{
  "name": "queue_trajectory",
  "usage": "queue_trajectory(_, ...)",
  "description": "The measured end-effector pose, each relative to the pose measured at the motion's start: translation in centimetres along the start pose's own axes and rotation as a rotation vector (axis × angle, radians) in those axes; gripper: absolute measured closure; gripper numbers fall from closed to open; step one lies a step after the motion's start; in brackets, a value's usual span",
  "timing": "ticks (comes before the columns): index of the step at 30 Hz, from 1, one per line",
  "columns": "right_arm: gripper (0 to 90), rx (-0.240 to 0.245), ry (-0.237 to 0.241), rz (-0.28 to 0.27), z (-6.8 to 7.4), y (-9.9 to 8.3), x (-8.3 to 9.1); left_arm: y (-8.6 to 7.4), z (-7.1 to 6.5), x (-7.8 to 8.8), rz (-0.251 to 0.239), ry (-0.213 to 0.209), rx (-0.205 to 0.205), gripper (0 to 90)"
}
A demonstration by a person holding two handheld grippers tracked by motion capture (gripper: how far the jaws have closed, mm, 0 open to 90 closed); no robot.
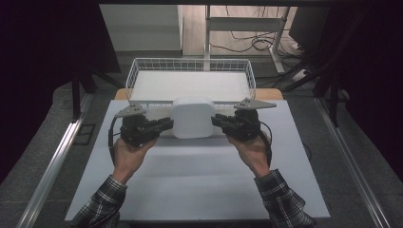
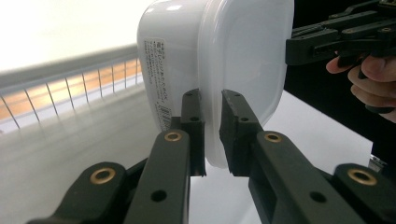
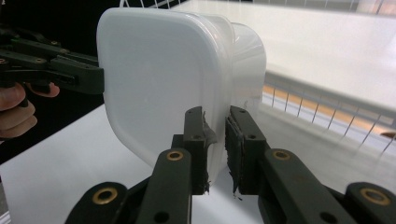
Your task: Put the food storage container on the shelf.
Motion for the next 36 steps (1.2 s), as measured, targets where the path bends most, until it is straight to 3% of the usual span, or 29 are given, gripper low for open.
queue_trajectory(11,78.0,0.006,0.0,-0.042,0.2,3.9,-0.3,3.4,1.4,0.8,-0.021,0.02,-0.012,80.6)
queue_trajectory(20,77.9,-0.002,-0.025,-0.064,-0.5,6.9,-0.8,6.6,3.5,0.1,-0.029,0.024,-0.006,80.4)
queue_trajectory(26,77.8,-0.023,-0.041,-0.057,-1.5,8.1,-1.6,7.4,4.8,-0.9,-0.019,0.023,0.018,80.3)
queue_trajectory(36,76.5,-0.064,-0.041,-0.024,-2.8,8.6,-3.2,7.5,6.1,-2.1,-0.015,0.037,0.053,78.9)
Point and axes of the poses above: each handheld gripper's, and its own axes: x roughly backward along the jaws, y roughly out of its top, z roughly to its left, the point moved 6 cm from there along -x, roughly forward along the jaws, and after that the axes turned 8 degrees about -x, right-handed, at the moved point
